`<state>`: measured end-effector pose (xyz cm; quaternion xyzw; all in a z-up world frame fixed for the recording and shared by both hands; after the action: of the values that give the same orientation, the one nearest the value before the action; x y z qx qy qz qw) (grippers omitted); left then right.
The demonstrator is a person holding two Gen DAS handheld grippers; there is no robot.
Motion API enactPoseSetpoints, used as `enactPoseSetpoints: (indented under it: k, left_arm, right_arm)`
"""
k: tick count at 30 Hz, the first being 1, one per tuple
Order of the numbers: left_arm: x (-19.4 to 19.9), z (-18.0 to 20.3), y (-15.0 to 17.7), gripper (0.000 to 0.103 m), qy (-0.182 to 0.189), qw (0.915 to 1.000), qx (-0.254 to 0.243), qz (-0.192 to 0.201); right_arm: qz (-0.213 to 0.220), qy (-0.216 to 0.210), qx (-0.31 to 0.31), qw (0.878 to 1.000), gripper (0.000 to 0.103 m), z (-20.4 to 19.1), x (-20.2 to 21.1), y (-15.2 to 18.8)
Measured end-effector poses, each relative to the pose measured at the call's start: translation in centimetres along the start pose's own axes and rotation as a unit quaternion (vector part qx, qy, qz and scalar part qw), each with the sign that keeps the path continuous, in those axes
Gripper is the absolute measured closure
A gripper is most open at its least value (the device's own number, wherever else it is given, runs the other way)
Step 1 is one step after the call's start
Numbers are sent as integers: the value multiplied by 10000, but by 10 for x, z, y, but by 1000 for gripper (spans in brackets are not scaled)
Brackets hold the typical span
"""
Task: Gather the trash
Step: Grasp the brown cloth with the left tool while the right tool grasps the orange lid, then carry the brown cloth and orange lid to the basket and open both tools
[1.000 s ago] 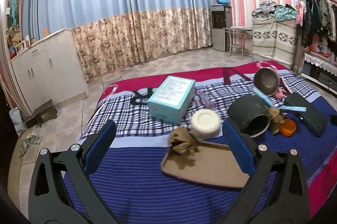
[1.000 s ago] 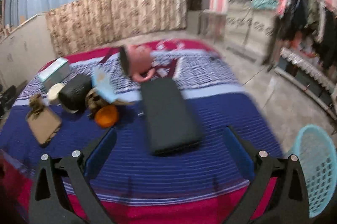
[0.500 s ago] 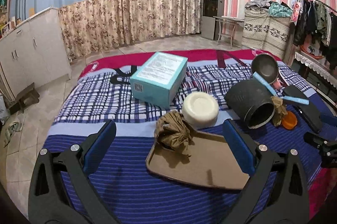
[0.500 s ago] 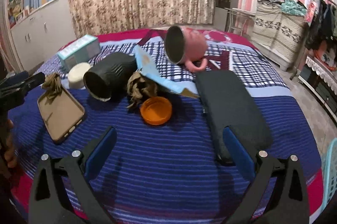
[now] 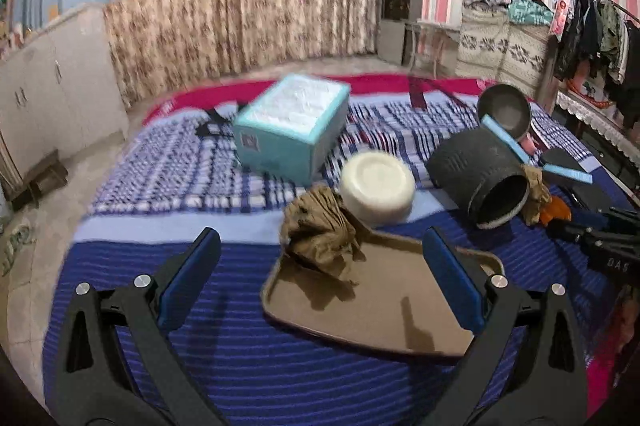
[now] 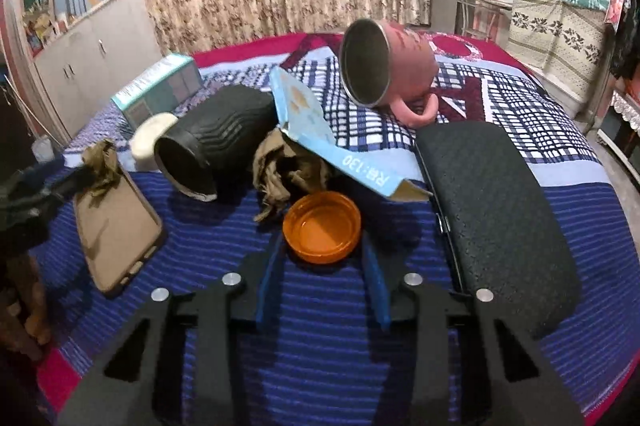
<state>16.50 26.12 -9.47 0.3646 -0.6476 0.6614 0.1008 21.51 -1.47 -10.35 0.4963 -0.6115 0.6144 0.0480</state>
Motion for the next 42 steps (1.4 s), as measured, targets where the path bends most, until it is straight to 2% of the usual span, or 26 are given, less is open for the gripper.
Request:
enactPoseSetpoints:
  k: [2, 9, 13, 16, 18, 20, 23, 27, 34, 40, 42]
  left_arm:
    - [-5, 1, 1, 5, 1, 9999, -10, -144]
    - [-6, -6, -2, 6, -71, 9996, 245, -88]
    - [-15, -9, -7, 7, -80, 9991, 314, -257]
    - [-19, -6, -7, 32, -100, 9990, 248, -352]
    - [-22, -1, -6, 63, -3, 9988, 152, -458]
    - [-20, 3, -5, 64, -63, 9989, 15, -457]
    - [-1, 14, -7, 64, -239, 9993, -211, -182]
    - [30, 30, -18, 64, -98, 9994, -290, 184]
    - [91, 95, -46, 64, 634, 9937, -360, 845]
    - [120, 175, -57, 64, 1340, 9839, -627, 1005]
    - [133, 205, -59, 64, 1603, 9781, -760, 1086]
  right_arm:
    - [105, -18, 28, 9999, 64, -2, 5, 1]
    - [180, 202, 208, 9994, 64, -3, 31, 9]
    - [227, 352, 337, 9986, 64, 0, 48, 10]
    - [357, 438, 269, 9980, 64, 9, 62, 10]
    - [449, 462, 146, 9978, 64, 18, 72, 11]
    - [550, 522, 45, 9971, 64, 28, 83, 11]
    - [726, 611, -79, 9955, 64, 41, 101, 11]
    - [993, 724, -289, 9920, 64, 59, 125, 10]
    - [1392, 1143, -386, 9829, 64, 81, 172, 17]
    - [1676, 1634, -629, 9702, 64, 106, 216, 41]
    - [1739, 1858, -667, 9648, 64, 114, 231, 48]
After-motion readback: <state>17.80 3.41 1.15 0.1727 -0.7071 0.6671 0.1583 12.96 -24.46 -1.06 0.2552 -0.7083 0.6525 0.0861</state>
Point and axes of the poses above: each gripper's, at about its wrist camera, not at the fingertips, and x roughly against the way its jaws point, z to its right, y to its underside, the point moved 1 cm from there along -x, roughly the way its jaws point, and after that the axes turned 12 degrees about -y, right-handed, at the moved point
